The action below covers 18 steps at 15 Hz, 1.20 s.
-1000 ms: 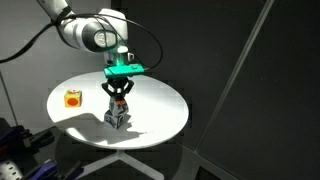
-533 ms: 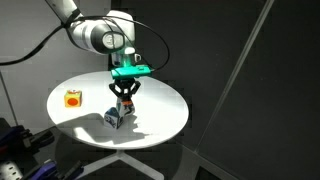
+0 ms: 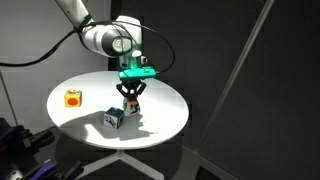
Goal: Pick up the block with the letter A on it and put it on the table to the right of the block with the number four on it
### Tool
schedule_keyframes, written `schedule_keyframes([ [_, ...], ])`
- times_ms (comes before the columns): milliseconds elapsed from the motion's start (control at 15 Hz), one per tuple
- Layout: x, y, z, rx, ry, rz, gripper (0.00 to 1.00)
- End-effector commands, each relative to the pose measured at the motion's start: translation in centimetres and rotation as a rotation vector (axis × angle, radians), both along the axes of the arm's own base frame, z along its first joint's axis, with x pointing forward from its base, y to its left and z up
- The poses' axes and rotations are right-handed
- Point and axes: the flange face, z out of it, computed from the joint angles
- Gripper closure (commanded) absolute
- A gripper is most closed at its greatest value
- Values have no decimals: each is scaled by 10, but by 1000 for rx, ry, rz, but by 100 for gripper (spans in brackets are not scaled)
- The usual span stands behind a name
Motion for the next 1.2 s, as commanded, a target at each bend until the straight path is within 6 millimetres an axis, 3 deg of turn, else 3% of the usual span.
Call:
schedule_keyframes([
  [0,13,-9,-4,3,8,-39,94],
  [733,16,-8,-32,-6,61,56,94],
  [1133,19,-9,-34,-28,72,120,94],
])
